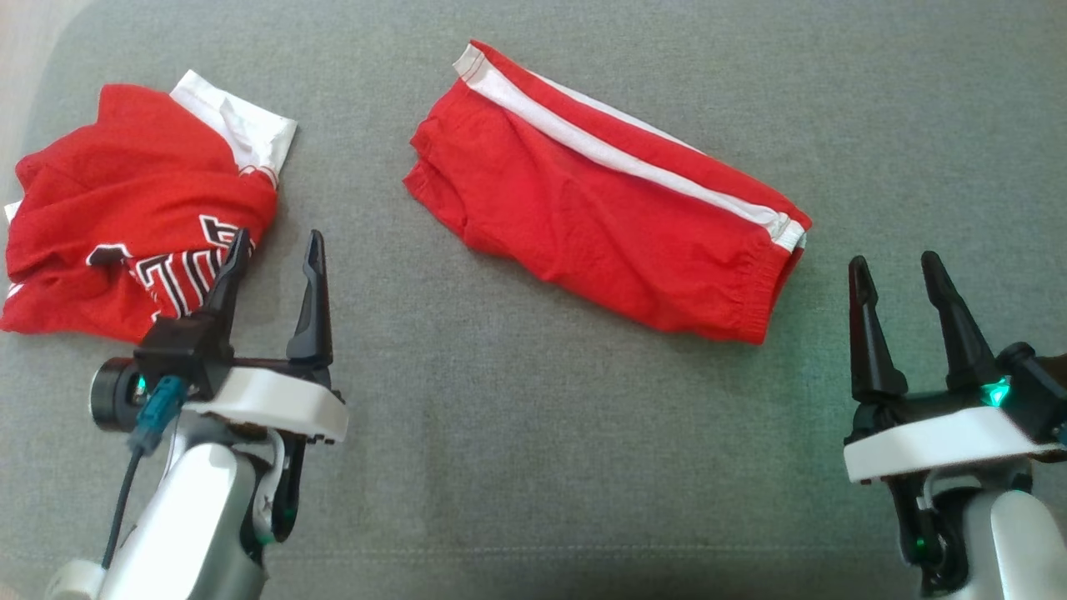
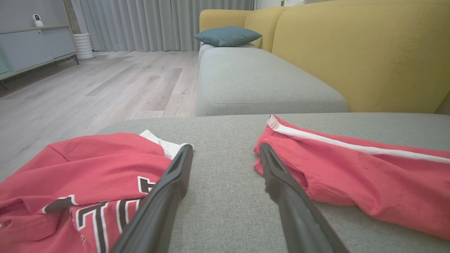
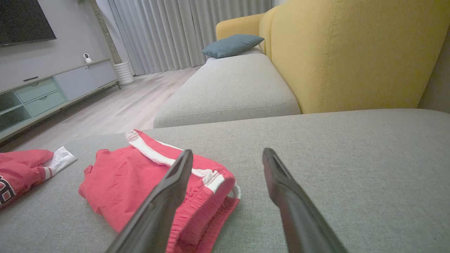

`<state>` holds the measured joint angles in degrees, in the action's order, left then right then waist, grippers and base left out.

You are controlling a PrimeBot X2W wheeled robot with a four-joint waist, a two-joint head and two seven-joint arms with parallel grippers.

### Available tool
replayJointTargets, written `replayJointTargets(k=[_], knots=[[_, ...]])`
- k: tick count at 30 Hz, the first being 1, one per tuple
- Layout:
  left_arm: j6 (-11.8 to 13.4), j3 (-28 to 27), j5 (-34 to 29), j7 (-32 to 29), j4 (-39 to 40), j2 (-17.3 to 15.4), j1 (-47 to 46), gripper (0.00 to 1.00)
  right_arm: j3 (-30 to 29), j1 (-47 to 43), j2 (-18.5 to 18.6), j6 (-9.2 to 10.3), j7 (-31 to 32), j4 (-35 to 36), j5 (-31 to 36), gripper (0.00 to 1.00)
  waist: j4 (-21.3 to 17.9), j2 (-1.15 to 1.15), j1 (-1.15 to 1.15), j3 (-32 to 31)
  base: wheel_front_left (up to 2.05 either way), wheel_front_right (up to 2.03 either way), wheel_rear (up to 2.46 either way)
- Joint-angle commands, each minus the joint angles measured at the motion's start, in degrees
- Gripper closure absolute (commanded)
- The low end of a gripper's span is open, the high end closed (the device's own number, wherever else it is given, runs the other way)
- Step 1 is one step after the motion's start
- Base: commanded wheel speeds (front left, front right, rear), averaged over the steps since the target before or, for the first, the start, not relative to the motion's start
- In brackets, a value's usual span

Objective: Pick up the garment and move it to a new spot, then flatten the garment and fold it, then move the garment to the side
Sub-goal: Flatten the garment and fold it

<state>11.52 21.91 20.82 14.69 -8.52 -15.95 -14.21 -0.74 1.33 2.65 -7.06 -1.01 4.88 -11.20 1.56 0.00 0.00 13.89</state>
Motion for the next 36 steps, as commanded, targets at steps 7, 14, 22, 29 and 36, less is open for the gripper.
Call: replayJointTargets(k=[7,14,22,29,36], knots=[[-2.5,-0.3,-0.4,-1.0,0.2,-1.4,-6.7,0.00,1.2,1.3,0.2,-0.43,-0.3,2.9,-0.4,0.00,-0.1,0.00,0.00,1.8,0.00,0.00,0.00],[-10.3,3.4,2.1,-8.3,-8.0,0.4,-19.0,0.00,2.3,3.3,0.2,-0.43,0.2,3.9,0.0,0.00,-1.6,0.00,0.00,6.0,0.00,0.00,0.00],[-15.6,5.2,4.9,-17.0,-25.5,2.8,-32.4,0.00,2.7,3.5,0.2,-0.43,-0.1,4.7,0.1,0.00,-3.9,0.00,0.00,8.7,0.00,0.00,0.00],[-18.4,7.8,7.4,-24.9,-39.8,3.6,-40.4,0.00,2.8,3.3,0.2,-0.43,-0.2,4.7,-0.7,0.00,-5.3,0.00,0.00,9.7,0.00,0.00,0.00],[-19.0,11.9,10.9,-32.5,-45.4,4.1,-42.8,0.21,3.2,3.7,0.2,-0.43,-0.3,4.5,-1.6,0.00,-5.9,0.00,0.00,10.0,0.00,0.00,0.00]])
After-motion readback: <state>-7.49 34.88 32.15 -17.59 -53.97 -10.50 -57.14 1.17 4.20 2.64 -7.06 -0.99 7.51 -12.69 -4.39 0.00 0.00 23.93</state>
